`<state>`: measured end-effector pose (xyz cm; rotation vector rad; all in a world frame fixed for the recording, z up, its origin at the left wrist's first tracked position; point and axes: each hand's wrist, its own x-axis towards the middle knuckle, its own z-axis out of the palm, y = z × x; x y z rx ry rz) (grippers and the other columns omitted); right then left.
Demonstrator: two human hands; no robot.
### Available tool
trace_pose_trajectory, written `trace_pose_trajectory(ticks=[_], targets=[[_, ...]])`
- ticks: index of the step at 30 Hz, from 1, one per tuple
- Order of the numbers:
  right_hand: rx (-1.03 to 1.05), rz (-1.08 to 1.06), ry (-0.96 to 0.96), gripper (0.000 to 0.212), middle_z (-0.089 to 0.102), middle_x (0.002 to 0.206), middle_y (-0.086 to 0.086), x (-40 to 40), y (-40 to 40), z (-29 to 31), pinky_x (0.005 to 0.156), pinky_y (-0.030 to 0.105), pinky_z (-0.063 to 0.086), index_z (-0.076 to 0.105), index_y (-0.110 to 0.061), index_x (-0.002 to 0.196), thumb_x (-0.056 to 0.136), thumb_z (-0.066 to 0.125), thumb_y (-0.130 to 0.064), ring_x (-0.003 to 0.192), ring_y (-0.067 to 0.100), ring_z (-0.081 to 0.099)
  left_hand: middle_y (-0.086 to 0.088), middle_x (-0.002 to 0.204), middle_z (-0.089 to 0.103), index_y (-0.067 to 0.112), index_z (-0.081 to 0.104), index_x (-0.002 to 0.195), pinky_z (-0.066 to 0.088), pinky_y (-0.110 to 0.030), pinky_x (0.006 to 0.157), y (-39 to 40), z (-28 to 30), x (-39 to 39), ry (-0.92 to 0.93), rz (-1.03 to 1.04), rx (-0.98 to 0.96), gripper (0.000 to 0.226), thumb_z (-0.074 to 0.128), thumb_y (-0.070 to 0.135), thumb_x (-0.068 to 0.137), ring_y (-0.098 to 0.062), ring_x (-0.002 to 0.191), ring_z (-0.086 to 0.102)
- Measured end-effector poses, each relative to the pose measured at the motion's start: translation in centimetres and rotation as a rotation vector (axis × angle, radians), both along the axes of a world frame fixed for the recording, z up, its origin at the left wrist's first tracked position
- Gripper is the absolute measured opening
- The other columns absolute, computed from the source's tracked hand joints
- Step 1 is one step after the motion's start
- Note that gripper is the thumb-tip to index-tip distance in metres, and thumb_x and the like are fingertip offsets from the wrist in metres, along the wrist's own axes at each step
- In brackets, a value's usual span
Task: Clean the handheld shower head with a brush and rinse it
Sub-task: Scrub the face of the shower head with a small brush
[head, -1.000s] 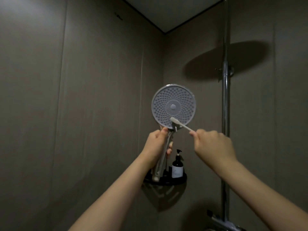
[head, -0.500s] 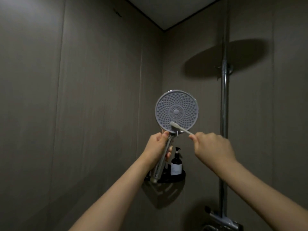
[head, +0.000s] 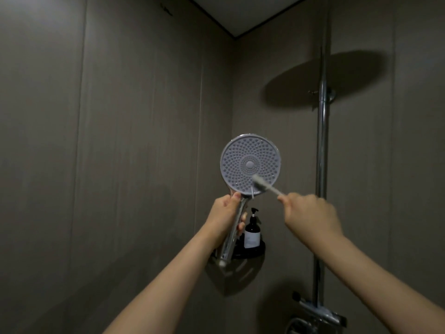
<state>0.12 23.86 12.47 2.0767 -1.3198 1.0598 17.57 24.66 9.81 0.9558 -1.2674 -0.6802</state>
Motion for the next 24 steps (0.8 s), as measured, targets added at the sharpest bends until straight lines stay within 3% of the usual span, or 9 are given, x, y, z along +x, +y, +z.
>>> trace_pose_trajectory(ticks=[5,9,14,18,22,24], targets=[[0.02,-0.02,-0.099,0.043,0.067,0.101,0.017,0.2,-0.6,0.4,0.067,0.034,0.043,0.06,-0.011,0.104,0.099,0.027,-0.038,0.095,0.036,0.063,-0.007,0.057,0.05,0.01,0.042,0.078,0.038,-0.023,0.039,-0.2,-0.2,-0.4,-0.029,-0.006,-0.007,0.031,0.036,0.031,0.099,-0.014,0.038,0.044],[0.021,0.036,0.021,0.041,0.068,0.1,0.013,1.3,-0.5,-0.8,0.064,0.032,0.037,0.059,-0.013,0.103,0.099,0.026,-0.039,0.094,0.034,0.064,-0.009,0.057,0.048,0.01,0.042,0.077,0.036,-0.02,0.038,-0.2,0.0,-0.6,-0.042,0.001,-0.009,0.031,0.035,0.03,0.1,-0.014,0.037,0.042],[0.011,-0.047,-0.194,0.042,0.067,0.099,0.02,-0.6,-0.9,1.0,0.064,0.033,0.038,0.061,-0.008,0.101,0.099,0.029,-0.035,0.092,0.038,0.063,-0.008,0.059,0.049,0.012,0.044,0.079,0.038,-0.02,0.038,-0.2,0.1,-0.6,-0.064,-0.011,0.014,0.029,0.036,0.031,0.1,-0.014,0.039,0.044],[0.019,0.014,-0.035,0.042,0.068,0.1,0.016,1.5,-0.1,0.5,0.065,0.033,0.041,0.059,-0.011,0.104,0.099,0.026,-0.038,0.093,0.035,0.064,-0.008,0.057,0.048,0.009,0.044,0.083,0.038,-0.019,0.037,-0.4,0.0,-0.9,-0.08,-0.011,0.003,0.028,0.035,0.03,0.1,-0.012,0.036,0.044],[-0.007,-0.023,-0.165,0.044,0.067,0.103,0.018,0.9,-0.2,2.9,0.071,0.035,0.046,0.06,-0.01,0.104,0.099,0.027,-0.038,0.095,0.037,0.063,-0.007,0.057,0.048,0.008,0.043,0.083,0.037,-0.018,0.036,-0.4,-0.3,-0.9,-0.088,-0.016,0.012,0.028,0.034,0.029,0.1,-0.011,0.035,0.043],[-0.018,0.006,-0.054,0.044,0.068,0.102,0.015,1.7,-0.1,2.6,0.068,0.033,0.045,0.06,-0.012,0.106,0.099,0.026,-0.038,0.093,0.034,0.064,-0.007,0.056,0.048,0.009,0.044,0.08,0.037,-0.018,0.036,-0.5,-0.3,-0.8,-0.079,-0.005,0.011,0.03,0.034,0.028,0.1,-0.011,0.034,0.043]])
